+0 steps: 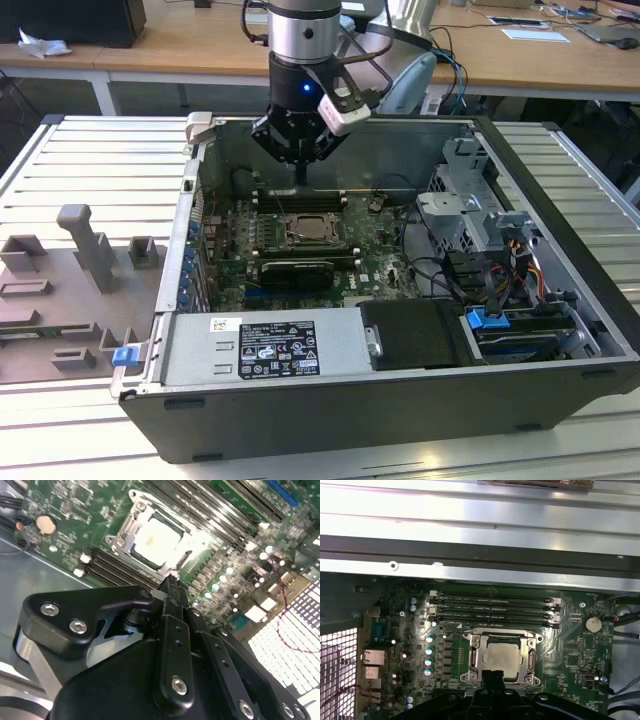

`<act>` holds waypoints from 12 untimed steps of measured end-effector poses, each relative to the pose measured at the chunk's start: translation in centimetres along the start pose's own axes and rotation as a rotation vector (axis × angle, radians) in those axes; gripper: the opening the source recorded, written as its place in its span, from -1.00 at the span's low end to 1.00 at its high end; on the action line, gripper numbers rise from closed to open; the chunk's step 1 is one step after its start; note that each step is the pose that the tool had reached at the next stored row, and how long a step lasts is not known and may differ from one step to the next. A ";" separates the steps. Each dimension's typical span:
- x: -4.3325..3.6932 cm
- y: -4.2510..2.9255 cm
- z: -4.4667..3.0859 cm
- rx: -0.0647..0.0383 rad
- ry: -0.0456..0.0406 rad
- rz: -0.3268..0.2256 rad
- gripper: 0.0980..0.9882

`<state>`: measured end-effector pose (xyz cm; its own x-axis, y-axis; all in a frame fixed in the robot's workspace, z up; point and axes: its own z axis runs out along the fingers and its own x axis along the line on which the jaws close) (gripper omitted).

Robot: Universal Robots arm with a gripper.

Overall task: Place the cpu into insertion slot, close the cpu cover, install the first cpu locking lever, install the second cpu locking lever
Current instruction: 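Install the first cpu locking lever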

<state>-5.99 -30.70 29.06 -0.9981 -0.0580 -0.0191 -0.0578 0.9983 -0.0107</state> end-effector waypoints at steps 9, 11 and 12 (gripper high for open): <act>3.11 0.20 1.36 -0.012 -0.0014 0.005 -0.98; 3.40 0.22 1.53 -0.012 -0.0011 0.009 -0.98; 3.65 0.24 1.61 -0.013 -0.0012 0.009 -0.98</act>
<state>-9.62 -30.69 27.38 -0.9986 -0.0487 -0.0204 -0.0488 0.9988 0.0025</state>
